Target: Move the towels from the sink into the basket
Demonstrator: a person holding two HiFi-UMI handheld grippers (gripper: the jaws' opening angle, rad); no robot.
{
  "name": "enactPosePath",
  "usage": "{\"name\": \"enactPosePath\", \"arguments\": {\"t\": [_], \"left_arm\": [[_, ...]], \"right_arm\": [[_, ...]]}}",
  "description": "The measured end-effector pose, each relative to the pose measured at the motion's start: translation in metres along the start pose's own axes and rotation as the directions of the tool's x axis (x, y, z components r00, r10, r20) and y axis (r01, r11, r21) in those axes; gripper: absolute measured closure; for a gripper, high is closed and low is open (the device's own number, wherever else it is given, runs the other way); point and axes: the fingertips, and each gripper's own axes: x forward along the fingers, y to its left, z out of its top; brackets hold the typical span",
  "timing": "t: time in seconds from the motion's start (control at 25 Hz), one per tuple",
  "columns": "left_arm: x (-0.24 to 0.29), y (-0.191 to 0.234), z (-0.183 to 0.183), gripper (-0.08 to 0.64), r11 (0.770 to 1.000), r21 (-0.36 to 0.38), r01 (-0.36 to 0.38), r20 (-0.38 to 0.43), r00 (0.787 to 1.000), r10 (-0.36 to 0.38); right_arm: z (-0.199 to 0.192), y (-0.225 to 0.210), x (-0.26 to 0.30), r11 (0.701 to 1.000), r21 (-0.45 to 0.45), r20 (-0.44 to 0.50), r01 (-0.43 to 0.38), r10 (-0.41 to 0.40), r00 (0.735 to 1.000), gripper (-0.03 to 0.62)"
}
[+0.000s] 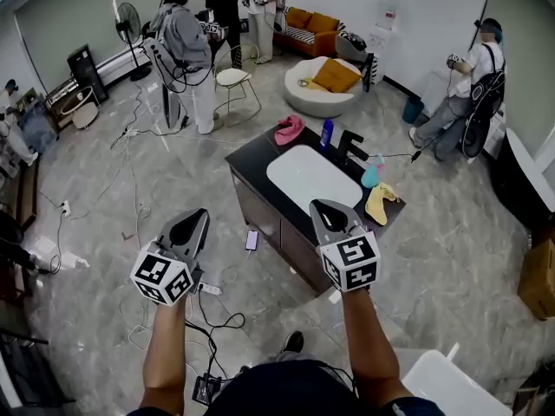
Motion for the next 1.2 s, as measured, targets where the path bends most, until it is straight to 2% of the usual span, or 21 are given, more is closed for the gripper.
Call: {"name": "enactPosePath", "arguments": {"t": [0.6,0.84,1.04,1.2], "left_arm": [[0.112,-0.037,-0.002,0.554,0.999,0.037,0.014,-0.041,0.999,-0.012],[0.145,-0.042,-0.004,0.554,0.997,0.041,0.059,-0.043,0.997,-0.057],[0.184,-0.026,-0.007,0.554,0.995,0.021,0.096,-0.024,0.995,-0.096],[0.222,-0.008,-0.006,0.554,0.988,0.016,0.156,-0.006,0.988,-0.156]], "right_arm": [[-0.026,-0.099,0.012,0.999,0.039,0.014,-0.020,0.019,1.000,0.581],[-0.039,-0.122,0.015,0.998,0.055,-0.009,0.011,-0.011,1.000,0.581],[-0.041,-0.142,0.027,0.998,0.037,-0.028,0.056,-0.055,0.998,0.581],[-0.038,-0.160,0.047,0.993,0.023,-0.046,0.112,-0.110,0.993,0.581]]}}
